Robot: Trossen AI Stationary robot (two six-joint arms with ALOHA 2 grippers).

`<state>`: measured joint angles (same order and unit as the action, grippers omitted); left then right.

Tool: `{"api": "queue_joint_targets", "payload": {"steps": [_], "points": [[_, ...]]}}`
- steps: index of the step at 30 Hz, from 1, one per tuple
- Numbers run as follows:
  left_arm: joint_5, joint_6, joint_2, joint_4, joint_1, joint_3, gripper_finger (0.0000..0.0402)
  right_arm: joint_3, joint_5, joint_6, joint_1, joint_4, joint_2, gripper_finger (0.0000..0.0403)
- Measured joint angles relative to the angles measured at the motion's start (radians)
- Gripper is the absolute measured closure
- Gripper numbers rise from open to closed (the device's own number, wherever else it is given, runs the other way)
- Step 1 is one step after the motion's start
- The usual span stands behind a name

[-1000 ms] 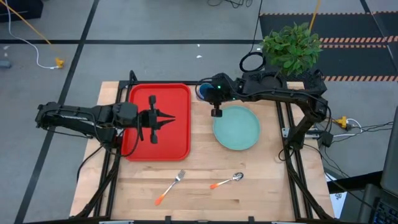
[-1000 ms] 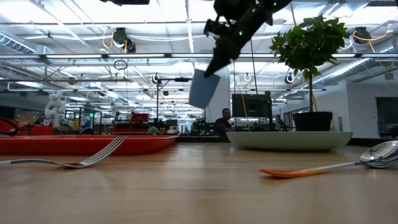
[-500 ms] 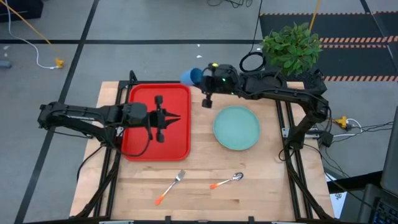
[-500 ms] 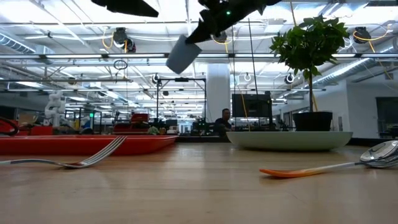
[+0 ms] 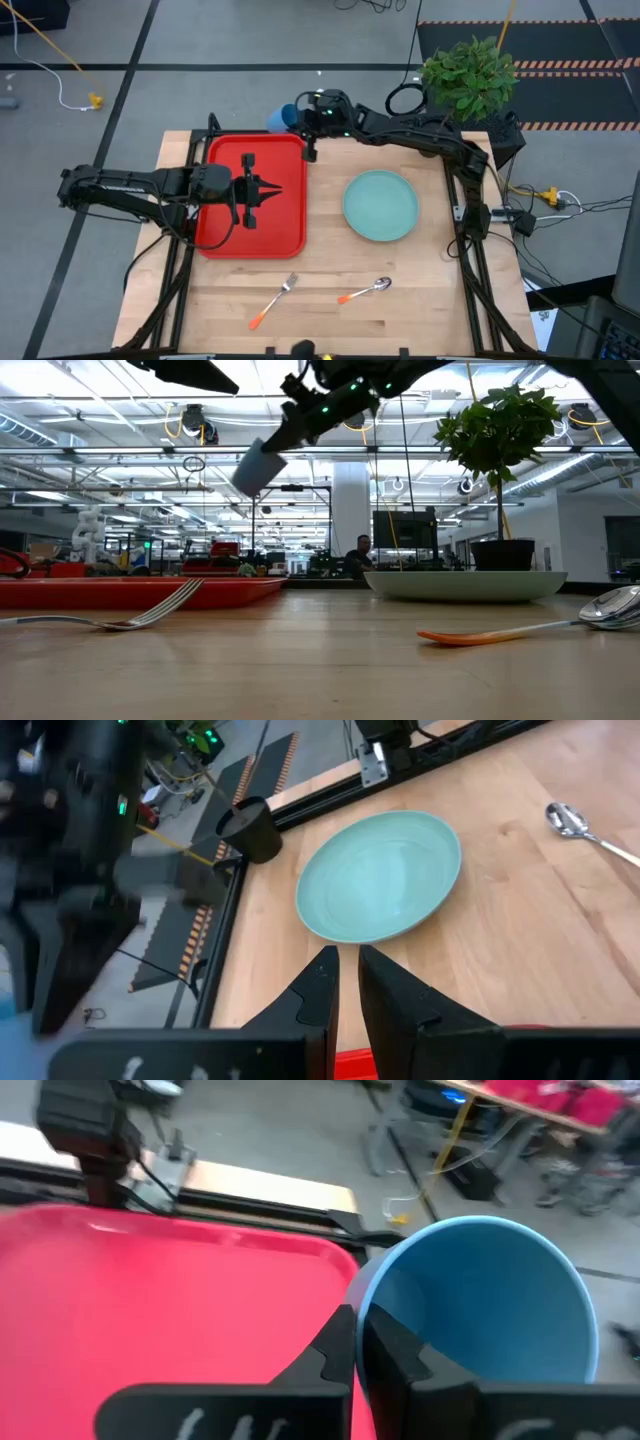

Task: Pick and place plate/cup/fork/spoon on tray
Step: Put the blue cup on the red serving tray

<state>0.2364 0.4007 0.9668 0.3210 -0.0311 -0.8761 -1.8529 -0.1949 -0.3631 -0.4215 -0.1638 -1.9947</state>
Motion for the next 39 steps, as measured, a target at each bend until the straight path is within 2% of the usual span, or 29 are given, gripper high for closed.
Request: {"api": "queue_joint_targets", "payload": {"steps": [3, 11, 24, 33, 39], "points": [[0.000, 0.000, -0.001, 0.002, 0.000, 0.000, 0.0355, -0.057, -0.043, 0.029, -0.019, -0.006, -0.069, 0.0403], [0.000, -0.017, 0.000, 0.061, -0.002, 0.000, 0.0355, -0.115, -0.044, 0.050, -0.070, -0.070, -0.194, 0.0403], [0.000, -0.016, 0.000, 0.058, -0.002, 0.000, 0.0355, -0.114, -0.049, 0.031, -0.082, -0.224, -0.263, 0.0403], [0.000, -0.016, 0.000, 0.057, -0.002, 0.000, 0.0355, -0.046, -0.046, 0.027, -0.078, -0.170, -0.258, 0.0402], [0.000, -0.017, 0.000, 0.056, -0.002, 0.000, 0.0355, 0.003, -0.041, 0.043, -0.078, -0.082, -0.261, 0.0381]]}}
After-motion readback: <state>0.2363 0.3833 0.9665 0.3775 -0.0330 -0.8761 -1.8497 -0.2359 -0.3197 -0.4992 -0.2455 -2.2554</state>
